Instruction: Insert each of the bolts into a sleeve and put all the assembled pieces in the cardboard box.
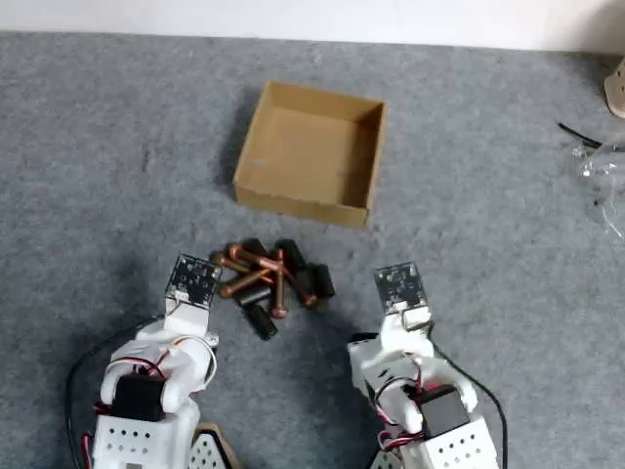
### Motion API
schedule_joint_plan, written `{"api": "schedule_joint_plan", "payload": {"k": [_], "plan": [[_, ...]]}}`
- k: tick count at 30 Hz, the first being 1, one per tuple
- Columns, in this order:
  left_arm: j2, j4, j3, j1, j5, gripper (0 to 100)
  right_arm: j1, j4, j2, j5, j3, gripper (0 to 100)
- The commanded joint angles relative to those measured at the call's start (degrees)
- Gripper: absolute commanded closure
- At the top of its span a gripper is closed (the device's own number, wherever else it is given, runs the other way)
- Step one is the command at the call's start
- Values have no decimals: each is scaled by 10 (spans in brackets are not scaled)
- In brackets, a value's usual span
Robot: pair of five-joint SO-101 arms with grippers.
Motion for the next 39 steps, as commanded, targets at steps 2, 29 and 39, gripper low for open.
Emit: {"api": "schedule_joint_plan", "payload": {"k": [2,29,39], "plan": [[-3,-10,11,9,-5,995,-7,3,-7,-4,60,975],[-3,-91,-278,-286,-113,992,192,-122,-7,-2,58,975],[105,-37,-377,-266,-156,932,260,-59,-6,125,-41,974]]}}
